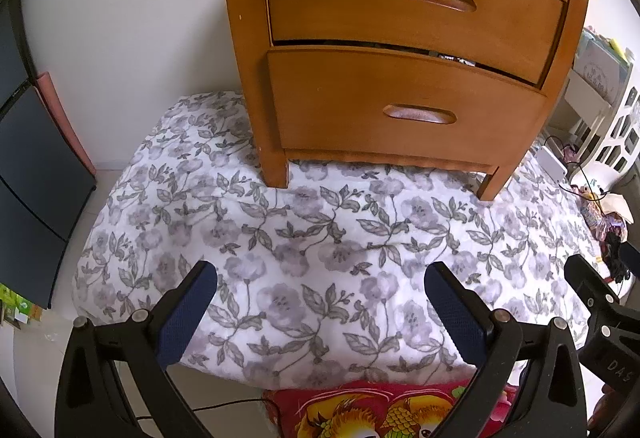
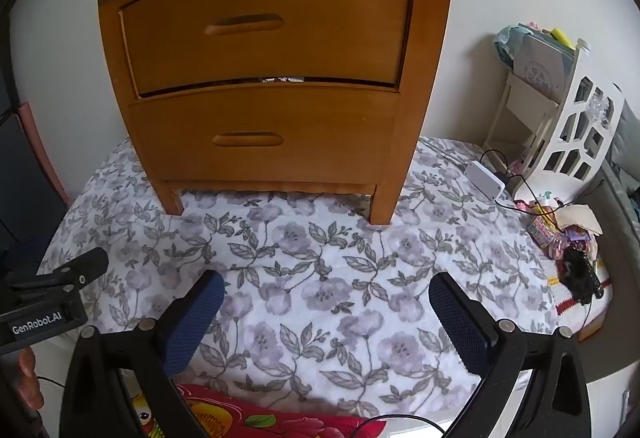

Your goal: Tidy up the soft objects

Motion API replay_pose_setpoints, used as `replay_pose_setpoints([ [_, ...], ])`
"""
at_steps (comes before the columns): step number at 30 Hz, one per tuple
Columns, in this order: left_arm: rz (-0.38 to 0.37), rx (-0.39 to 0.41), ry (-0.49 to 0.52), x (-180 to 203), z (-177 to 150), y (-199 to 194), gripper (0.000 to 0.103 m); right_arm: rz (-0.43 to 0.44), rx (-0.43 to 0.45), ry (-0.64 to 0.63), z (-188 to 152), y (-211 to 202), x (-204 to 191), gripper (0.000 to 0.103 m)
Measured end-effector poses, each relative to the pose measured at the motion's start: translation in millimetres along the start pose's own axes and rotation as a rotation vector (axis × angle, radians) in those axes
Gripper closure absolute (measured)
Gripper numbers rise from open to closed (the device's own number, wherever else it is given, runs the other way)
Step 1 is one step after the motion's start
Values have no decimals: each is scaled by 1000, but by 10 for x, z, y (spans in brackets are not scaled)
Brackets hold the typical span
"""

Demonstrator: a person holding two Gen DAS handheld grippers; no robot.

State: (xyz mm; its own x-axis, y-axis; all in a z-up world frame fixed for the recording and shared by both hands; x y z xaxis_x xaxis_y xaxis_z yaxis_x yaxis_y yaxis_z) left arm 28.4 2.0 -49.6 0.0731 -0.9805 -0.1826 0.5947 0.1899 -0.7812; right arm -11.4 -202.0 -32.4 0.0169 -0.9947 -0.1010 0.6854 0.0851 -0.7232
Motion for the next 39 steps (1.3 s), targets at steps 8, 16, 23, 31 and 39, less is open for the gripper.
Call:
replay_pose_setpoints([
  [8,11,31,-6,-13,39,-39,0,1,3,-1,8,-12,-4,0],
  [16,13,74,-9,-50,94,-117,0,1,4,0,14,-20,-10,0],
  [23,11,112,-2,-27,124,-182,0,-1,6,1,22,-35,-10,0],
  [31,6,124,-2,-40,143,-208,0,5,8,-11,64,-66,-46,0],
  [39,-2,115,-4,-56,145,-205,0,6,10,-15,70,-75,-56,0],
])
Point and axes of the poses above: each gripper's, at about its wrist camera, not at the fingertips, and y roughly the way its jaws point, x to its right, z to its top, the point moved 5 cm from there along y, roughly the way its jaws point, and after that the axes turned 12 degrees about z, right-handed, at the moved point
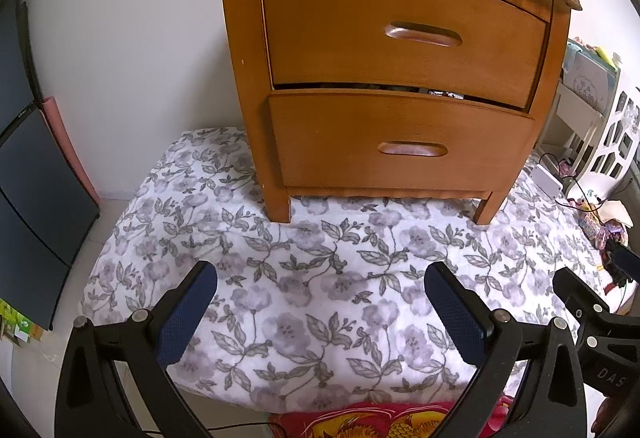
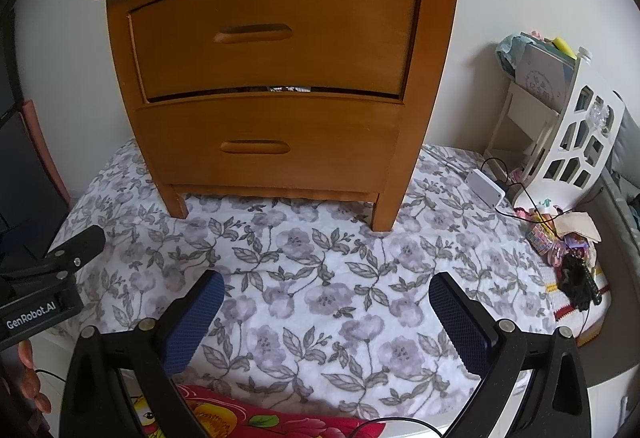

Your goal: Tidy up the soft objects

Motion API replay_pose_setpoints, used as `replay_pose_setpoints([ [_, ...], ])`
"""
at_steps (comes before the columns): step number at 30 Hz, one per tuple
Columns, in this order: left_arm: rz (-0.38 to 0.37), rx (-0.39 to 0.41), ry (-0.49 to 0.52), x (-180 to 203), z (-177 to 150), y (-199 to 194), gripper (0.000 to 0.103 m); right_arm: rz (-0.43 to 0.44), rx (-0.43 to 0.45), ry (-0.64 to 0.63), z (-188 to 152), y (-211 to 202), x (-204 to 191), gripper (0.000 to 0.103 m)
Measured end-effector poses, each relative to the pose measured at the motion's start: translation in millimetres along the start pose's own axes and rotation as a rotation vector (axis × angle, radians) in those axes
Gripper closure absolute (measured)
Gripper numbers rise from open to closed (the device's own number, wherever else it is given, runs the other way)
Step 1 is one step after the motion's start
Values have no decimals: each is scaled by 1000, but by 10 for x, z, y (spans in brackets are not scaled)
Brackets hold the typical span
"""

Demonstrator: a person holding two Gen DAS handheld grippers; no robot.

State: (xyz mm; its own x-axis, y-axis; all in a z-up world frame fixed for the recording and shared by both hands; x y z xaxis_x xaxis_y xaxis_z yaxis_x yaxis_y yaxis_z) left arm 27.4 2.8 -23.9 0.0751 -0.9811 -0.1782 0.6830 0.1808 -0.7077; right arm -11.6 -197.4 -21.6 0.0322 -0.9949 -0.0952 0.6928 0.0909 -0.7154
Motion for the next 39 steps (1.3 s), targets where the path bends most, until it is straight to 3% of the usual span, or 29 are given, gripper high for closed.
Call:
replay_pose_setpoints([
  [33,-5,-17,-1,9,68,31,0,0,-10,-19,17,86,-16,0],
  [39,19,-16,9,-30,170,119,0,-15,33,-82,131,151,-9,0],
])
Point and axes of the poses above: each gripper's, at about its wrist camera, not at the fingertips, and y roughly the way its jaws point, x to its right, z to its top, the point moved 5 cm from there along y, roughly the way its jaws point, and after that the axes turned 12 degrees about z, right-handed, at the moved point
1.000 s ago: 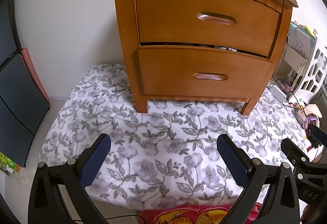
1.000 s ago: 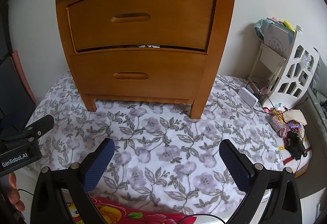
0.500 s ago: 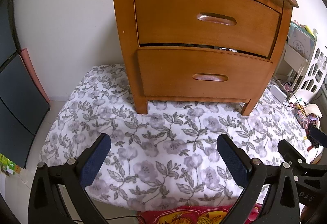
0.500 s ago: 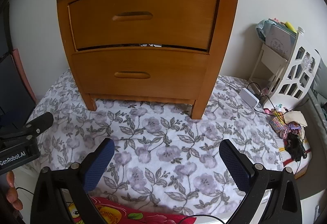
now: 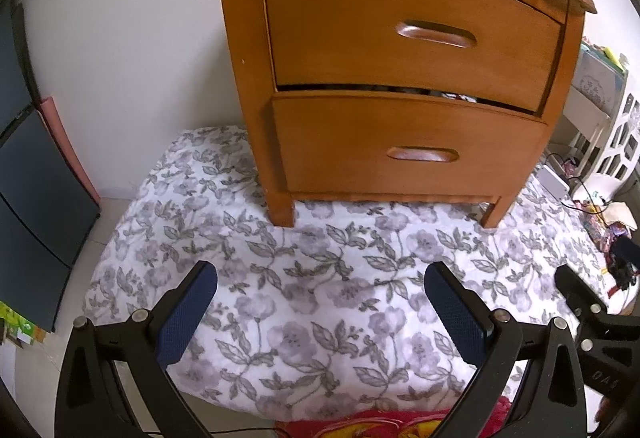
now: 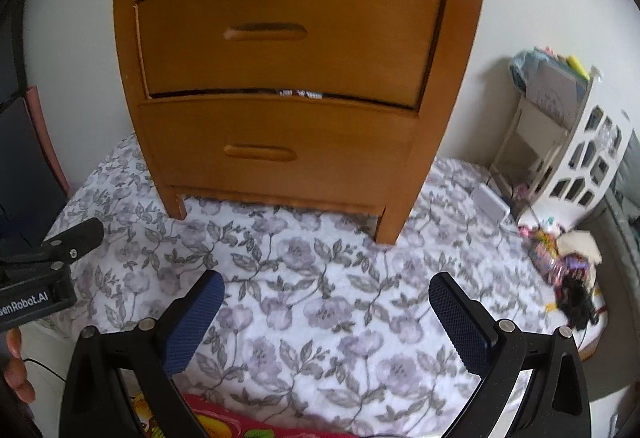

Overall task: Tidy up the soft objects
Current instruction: 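Hook the right gripper onto the lower drawer handle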

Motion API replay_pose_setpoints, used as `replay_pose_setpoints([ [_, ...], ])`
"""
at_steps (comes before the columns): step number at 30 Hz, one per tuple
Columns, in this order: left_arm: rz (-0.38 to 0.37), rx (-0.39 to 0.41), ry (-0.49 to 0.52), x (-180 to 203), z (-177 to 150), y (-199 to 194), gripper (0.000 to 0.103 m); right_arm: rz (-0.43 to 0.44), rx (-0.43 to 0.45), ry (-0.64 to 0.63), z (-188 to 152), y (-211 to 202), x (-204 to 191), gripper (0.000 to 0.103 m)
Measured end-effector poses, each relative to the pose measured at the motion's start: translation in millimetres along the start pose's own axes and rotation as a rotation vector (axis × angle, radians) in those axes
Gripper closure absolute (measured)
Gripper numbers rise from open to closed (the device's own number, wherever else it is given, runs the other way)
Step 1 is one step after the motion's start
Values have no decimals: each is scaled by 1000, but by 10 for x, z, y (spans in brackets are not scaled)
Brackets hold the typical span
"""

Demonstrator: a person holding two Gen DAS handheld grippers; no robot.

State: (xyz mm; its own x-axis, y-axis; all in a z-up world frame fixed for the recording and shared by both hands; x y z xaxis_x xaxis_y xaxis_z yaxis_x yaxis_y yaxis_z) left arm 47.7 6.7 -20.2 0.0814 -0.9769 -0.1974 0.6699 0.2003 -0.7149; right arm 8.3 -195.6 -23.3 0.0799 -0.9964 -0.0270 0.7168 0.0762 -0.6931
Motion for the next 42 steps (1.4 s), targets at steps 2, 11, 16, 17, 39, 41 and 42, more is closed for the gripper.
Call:
replay_pose_setpoints([
  [2,13,5,4,-36,56,39,0,-7,14,-30,74,11,-8,0],
  [11,49,-3,-21,-184,246,323,0,-19,50,-194,490,273,-99,0],
  [16,68,-35,-36,-258,273,567,0,-54,32,-271,653,603,-103,0],
  [17,71,-41,-37,-263,275,610,0,-61,26,-284,686,688,-99,0],
  [39,83,-116,-15,-210,285,1255,0,-74,-37,-620,1187,1615,-540,4],
  [41,81,-118,-13,-199,281,1276,0,-62,-44,-628,1197,1633,-580,4],
  [42,80,-120,-12,-191,279,1289,0,-55,-47,-632,1204,1643,-601,4],
])
Point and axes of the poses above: each gripper's, at about its wrist camera, not at the fingertips, and y roughly the way its jaws point, x to its right, z to its top, the point moved 5 cm from there along y, roughly the way its jaws point, and after that the axes turned 12 degrees about z, right-handed, at the moved point
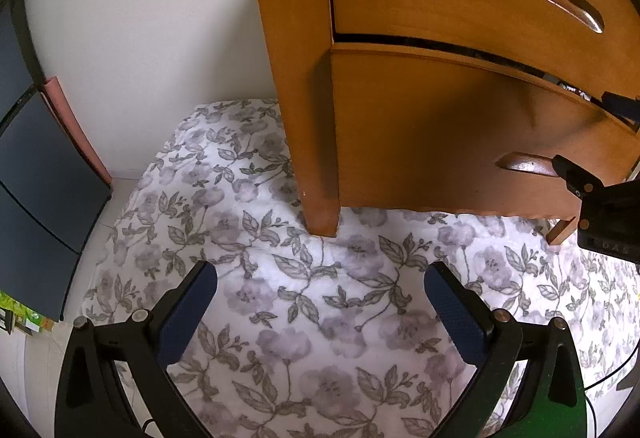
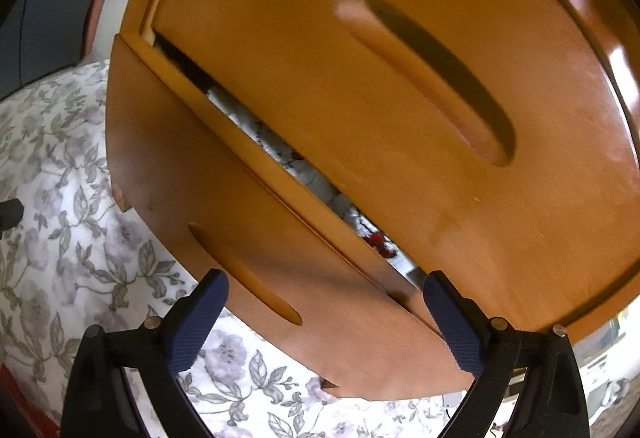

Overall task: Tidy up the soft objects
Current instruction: 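Hook the right gripper onto the lower drawer handle, then pull the lower drawer open with the right gripper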

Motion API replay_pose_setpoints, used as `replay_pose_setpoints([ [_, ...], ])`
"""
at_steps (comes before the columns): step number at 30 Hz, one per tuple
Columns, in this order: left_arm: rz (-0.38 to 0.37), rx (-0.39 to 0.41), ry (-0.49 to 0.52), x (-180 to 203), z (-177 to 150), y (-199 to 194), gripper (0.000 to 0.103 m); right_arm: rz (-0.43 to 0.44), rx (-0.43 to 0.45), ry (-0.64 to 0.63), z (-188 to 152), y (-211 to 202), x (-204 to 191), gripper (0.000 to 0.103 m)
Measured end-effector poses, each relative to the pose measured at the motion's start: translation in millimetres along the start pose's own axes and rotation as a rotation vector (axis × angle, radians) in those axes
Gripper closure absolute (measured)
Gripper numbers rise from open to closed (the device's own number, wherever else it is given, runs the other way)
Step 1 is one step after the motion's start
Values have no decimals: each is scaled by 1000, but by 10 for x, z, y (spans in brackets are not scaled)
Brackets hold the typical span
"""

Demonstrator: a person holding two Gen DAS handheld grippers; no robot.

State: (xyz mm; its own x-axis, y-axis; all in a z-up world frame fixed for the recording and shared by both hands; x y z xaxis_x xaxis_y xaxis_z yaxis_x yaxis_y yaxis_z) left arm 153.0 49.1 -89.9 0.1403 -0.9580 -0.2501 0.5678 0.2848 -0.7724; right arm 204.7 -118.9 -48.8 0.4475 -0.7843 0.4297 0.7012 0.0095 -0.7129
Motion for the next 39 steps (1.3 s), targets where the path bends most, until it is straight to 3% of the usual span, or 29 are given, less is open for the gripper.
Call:
replay_pose_setpoints([
  [16,-6,-2,-1,28,-20,63,0,37,-6,-5,92,90,3,3],
  [22,-9,-3,-1,47,-46,96,0,56,-11,1,-22,232,109,1],
  [39,-11,-13,2,67,-87,131,0,171,-18,32,-69,38,260,1],
])
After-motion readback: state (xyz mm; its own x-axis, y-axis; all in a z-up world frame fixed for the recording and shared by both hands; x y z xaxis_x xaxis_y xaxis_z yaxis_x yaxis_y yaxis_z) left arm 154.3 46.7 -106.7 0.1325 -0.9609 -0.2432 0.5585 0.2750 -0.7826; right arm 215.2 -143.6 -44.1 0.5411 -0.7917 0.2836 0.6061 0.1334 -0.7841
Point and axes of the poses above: each gripper's, at about its wrist camera, not at the fingertips, and y roughly the way its jaws point, x to its right, z to its top, the point moved 5 cm from there along y, roughly the way its jaws point, and after that the axes turned 12 degrees about z, right-handed, at the moved point
